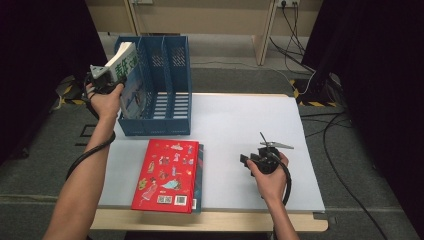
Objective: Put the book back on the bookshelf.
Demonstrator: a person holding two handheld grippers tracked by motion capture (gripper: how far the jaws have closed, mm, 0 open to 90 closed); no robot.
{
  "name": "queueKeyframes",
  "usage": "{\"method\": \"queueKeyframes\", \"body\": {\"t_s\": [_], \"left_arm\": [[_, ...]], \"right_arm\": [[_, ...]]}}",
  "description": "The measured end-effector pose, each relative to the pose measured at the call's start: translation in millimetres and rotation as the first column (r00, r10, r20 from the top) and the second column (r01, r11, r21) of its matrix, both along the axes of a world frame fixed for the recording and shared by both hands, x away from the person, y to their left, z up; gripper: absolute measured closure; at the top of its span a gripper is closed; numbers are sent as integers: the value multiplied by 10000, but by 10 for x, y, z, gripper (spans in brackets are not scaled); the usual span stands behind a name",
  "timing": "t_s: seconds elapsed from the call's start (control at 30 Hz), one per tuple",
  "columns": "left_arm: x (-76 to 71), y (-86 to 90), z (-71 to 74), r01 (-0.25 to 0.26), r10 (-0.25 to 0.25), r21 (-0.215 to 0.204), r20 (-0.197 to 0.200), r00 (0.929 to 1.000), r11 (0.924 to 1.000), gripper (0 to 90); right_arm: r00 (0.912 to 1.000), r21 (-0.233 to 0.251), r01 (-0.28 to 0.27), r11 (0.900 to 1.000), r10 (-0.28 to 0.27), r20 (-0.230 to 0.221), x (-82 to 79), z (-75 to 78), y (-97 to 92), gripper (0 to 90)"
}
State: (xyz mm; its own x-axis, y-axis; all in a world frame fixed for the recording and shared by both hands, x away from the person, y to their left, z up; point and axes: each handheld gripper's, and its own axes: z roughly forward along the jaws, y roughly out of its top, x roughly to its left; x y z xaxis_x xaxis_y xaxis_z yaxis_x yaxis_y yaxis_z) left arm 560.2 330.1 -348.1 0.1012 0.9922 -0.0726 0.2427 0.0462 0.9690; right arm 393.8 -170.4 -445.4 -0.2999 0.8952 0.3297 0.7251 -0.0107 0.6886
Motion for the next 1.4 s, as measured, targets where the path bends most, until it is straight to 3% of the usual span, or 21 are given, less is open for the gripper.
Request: {"method": "queueKeyframes", "body": {"t_s": [0.3, 0.57, 0.77, 0.97, 1.23, 1.4], "left_arm": [[102, -89, 57, 13, -21, 254, 332, 9994, 9997, 739], [224, -172, -50, 26, -31, 145, 386, 9993, 9999, 738], [232, -272, -142, 251, -258, 122, 547, 9982, 9996, 735], [148, -286, -201, 468, -482, 438, 311, 9984, 9979, 731], [64, -255, -154, 726, -712, 770, -205, 9973, 9944, 709], [30, -255, -118, 912, -890, 725, -334, 9955, 9932, 675]], "right_arm": [[10000, -25, 8, 10000, -8, 93, 4, 5, -13, 532], [10000, -5, 63, 10000, -63, -42, 10, -9, -21, 533], [10000, -67, 16, 10000, -17, -93, 20, -27, -20, 533], [10000, -66, 17, 10000, -17, -30, 4, -6, -32, 531], [10000, -43, -30, 10000, 30, -34, -5, 7, -5, 527], [10000, -52, -40, 10000, 40, -68, -9, 8, 3, 524]]}}
